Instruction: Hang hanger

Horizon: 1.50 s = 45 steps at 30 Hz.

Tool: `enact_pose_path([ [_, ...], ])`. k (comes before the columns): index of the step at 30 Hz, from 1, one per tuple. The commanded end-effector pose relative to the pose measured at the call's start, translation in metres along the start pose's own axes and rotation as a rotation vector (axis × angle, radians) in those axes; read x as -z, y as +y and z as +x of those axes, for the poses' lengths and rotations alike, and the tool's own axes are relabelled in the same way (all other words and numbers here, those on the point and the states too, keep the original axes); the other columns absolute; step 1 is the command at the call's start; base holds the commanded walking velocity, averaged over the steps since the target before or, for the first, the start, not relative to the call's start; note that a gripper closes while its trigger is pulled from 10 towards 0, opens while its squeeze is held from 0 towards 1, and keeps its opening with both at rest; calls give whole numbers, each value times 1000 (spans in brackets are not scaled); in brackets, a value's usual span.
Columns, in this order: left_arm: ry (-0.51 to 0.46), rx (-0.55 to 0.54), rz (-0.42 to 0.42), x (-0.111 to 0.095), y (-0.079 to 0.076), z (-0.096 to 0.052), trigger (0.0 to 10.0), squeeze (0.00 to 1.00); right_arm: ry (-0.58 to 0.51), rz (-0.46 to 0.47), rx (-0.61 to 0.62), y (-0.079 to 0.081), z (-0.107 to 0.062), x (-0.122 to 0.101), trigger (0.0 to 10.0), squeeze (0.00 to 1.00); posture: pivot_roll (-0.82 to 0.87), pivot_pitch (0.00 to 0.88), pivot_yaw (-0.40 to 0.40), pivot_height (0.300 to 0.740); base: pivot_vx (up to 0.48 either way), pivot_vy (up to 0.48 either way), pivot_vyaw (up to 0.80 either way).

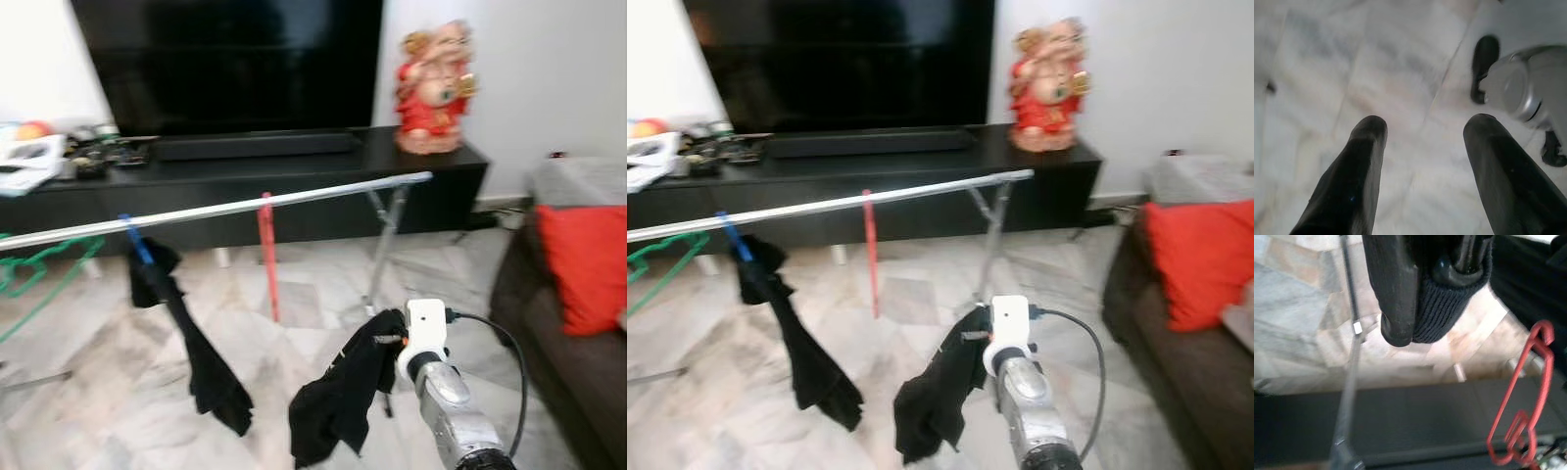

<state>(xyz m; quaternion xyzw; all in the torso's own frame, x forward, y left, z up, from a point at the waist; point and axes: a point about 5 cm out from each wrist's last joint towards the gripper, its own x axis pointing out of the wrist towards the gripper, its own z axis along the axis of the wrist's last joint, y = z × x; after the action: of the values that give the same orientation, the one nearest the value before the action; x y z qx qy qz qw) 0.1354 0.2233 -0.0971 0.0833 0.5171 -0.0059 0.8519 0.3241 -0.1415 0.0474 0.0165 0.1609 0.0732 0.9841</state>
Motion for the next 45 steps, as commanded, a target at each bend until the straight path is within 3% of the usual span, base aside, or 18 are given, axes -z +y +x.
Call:
enact_pose_path([
  [1, 8, 0, 12, 1, 0, 0, 10000, 0, -20, 6, 23, -3, 2, -4, 10000, 0, 76, 0, 5, 740, 0, 0, 800],
  [11, -1, -19, 0, 0, 1, 0, 10000, 0, 157, 65, 86, -14, -8, 40, 10000, 0, 84, 0, 2, 740, 0, 0, 461],
  [14, -19, -41, -46, 0, 2, 0, 10000, 0, 235, 61, 111, -16, -14, 58, 10000, 0, 96, 0, 1, 740, 0, 0, 0],
  [21, -132, -108, -91, -9, 4, -2, 10000, 0, 329, 151, 203, -23, -28, 86, 10000, 0, 107, 0, 0, 740, 0, 0, 0],
  [24, -455, -152, -128, -87, 24, -6, 10000, 0, 355, 235, 252, -28, -34, 95, 10000, 0, 107, 0, 10, 740, 0, 0, 0],
  [29, -566, -172, -167, -106, 32, -13, 10000, 0, 375, 216, 248, -26, -38, 102, 10000, 0, 113, 0, 13, 740, 0, 0, 0],
  [30, -642, -178, -175, -119, 32, -18, 10000, 0, 391, 209, 246, -25, -42, 108, 10000, 0, 114, 0, 13, 740, 0, 0, 0],
  [32, -690, -179, -175, -127, 31, -22, 10000, 0, 412, 213, 257, -26, -46, 113, 10000, 0, 120, 0, 13, 740, 0, 0, 0],
  [34, -757, -163, -146, -139, 26, -28, 10000, 0, 423, 261, 294, -28, -51, 119, 10000, 0, 126, 0, 14, 740, 0, 0, 0],
  [45, -875, -122, -108, -157, 14, -45, 10000, 0, 446, 280, 312, -24, -61, 133, 10000, 0, 121, 0, 24, 740, 0, 302, 0],
])
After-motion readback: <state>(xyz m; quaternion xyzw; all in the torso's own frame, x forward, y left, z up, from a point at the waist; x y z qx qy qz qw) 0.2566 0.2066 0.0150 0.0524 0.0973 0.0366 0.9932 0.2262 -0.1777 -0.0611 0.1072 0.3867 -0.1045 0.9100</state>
